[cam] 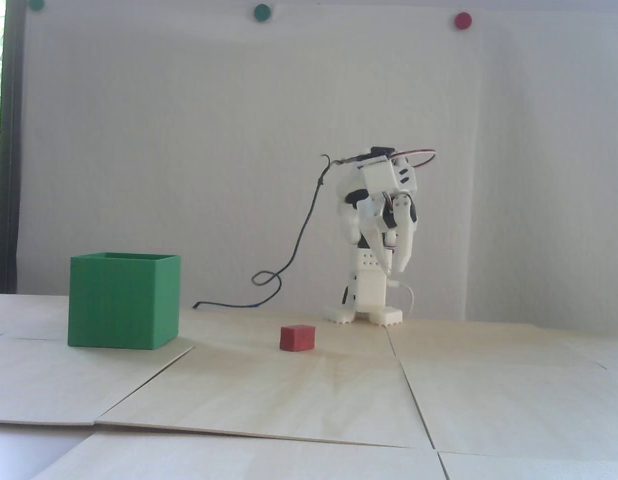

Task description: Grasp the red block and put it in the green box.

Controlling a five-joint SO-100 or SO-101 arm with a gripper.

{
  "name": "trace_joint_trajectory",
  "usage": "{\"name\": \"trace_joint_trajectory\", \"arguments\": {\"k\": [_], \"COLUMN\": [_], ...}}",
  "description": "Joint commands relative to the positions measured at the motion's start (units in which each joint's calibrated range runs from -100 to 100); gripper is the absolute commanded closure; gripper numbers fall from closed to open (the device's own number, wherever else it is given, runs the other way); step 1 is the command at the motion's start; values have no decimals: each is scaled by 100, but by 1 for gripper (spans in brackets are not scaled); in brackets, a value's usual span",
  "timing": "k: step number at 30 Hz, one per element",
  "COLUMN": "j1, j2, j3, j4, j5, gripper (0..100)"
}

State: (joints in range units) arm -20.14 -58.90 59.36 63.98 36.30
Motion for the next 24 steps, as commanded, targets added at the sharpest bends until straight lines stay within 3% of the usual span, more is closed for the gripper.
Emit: {"name": "trace_joint_trajectory", "arguments": {"k": [1,14,24], "j1": [474,868,828], "j2": [2104,5223,5839], "j3": [-2129,-4241,-4454], "j4": [95,-74,10], "j5": [-6,-319,-314], "gripper": [96,96,96]}}
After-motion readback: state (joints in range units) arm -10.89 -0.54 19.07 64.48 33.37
